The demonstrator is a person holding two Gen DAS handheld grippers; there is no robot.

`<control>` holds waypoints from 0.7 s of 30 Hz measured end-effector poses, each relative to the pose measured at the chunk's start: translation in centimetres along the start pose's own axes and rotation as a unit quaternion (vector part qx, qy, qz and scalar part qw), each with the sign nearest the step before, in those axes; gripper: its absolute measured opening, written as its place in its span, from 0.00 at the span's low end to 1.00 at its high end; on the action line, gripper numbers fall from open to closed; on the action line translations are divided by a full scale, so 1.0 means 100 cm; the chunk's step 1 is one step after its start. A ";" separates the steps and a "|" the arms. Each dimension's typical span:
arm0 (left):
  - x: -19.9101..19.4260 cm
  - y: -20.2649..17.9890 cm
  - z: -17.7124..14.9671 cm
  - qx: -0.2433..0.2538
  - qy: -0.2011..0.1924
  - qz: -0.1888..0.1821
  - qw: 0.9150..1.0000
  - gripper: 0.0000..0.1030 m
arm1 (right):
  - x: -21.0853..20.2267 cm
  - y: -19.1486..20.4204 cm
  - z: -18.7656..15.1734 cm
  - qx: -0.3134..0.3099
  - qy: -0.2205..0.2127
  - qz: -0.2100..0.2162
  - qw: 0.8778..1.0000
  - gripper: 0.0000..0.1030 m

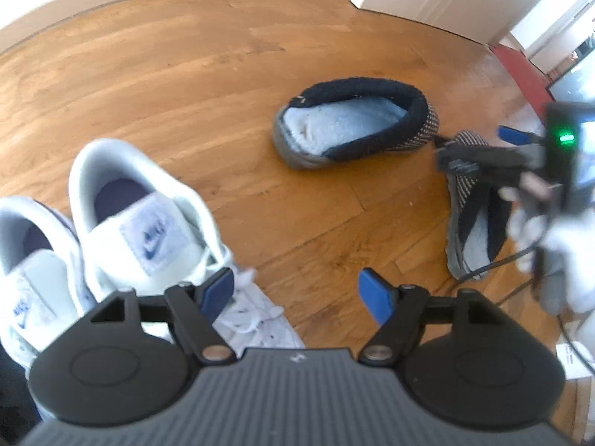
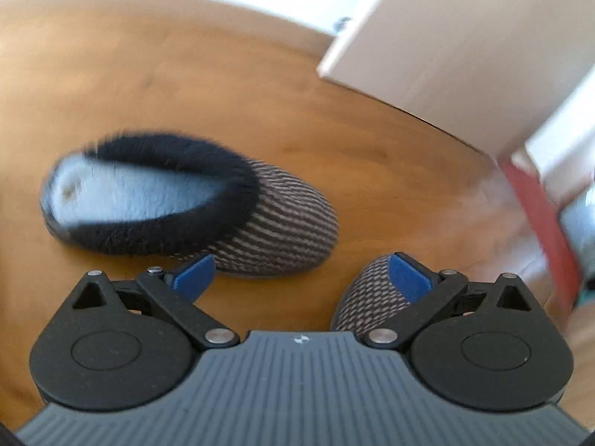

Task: Organize scattered shoes

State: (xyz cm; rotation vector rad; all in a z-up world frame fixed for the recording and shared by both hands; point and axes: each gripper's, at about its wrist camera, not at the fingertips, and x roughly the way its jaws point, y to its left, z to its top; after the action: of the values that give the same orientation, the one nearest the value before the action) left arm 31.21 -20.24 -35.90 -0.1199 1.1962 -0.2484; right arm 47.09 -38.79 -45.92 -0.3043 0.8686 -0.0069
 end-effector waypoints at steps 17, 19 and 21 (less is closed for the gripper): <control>-0.011 -0.009 0.002 0.023 -0.009 0.013 1.000 0.76 | 0.032 -0.080 -0.111 0.305 0.203 0.103 0.925 1.00; -0.010 -0.009 0.001 0.024 -0.009 0.018 1.000 0.76 | 0.024 -0.071 -0.114 0.329 0.196 0.149 0.912 1.00; -0.009 -0.010 0.002 0.024 -0.009 0.024 0.999 0.76 | 0.018 -0.066 -0.115 0.366 0.186 0.239 0.880 0.99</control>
State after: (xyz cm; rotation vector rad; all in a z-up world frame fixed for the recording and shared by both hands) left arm 30.91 -20.95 -34.80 -0.0521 1.1735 -0.2334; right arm 40.40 -48.34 -52.43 0.6503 1.2363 0.0666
